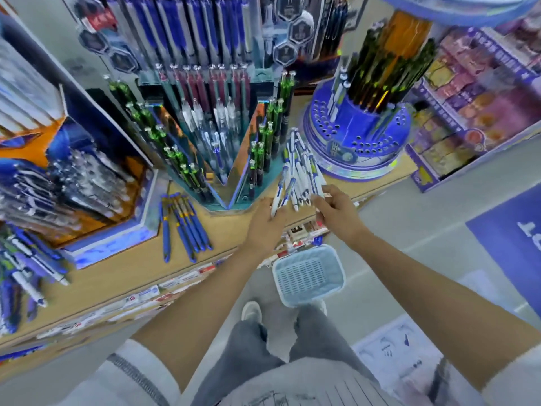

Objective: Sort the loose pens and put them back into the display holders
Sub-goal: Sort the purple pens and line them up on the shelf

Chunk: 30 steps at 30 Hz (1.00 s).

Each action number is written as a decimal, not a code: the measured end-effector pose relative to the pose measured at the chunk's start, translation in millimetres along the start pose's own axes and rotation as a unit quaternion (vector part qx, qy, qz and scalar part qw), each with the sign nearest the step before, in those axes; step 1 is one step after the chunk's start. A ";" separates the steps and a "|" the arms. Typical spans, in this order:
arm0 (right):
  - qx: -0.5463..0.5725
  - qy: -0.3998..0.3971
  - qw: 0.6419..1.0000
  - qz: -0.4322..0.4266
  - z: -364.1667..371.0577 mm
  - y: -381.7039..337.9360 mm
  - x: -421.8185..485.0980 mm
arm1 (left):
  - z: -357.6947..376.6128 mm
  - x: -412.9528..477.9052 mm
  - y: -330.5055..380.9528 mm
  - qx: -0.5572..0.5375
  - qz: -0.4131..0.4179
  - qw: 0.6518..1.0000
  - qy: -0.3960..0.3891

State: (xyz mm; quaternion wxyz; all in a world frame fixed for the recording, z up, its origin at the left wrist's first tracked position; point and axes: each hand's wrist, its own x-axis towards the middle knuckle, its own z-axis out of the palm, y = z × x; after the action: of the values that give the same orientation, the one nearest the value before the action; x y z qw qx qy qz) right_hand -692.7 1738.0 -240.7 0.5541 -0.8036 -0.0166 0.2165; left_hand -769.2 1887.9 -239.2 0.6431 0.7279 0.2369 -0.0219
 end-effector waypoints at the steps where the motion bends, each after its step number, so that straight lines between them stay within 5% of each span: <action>1: -0.013 -0.002 1.000 -0.005 -3.7 0.1 10.6 | 6.3 5.0 3.0 -0.011 -0.006 1.000 0.005; 18: -0.122 -0.141 0.982 -0.033 -19.3 -16.3 121.1 | 61.7 56.8 33.2 -0.107 -0.094 0.981 0.132; 30: -0.331 -0.117 0.914 -0.202 -32.7 -24.5 100.8 | 64.1 61.5 38.7 -0.100 -0.101 0.982 0.128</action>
State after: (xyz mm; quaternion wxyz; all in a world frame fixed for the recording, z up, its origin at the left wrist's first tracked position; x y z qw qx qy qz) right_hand -584.2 1745.4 -242.3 0.2824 -0.8895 -0.3140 0.1744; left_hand -682.7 1844.4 -235.1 0.6717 0.6289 0.3903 0.0308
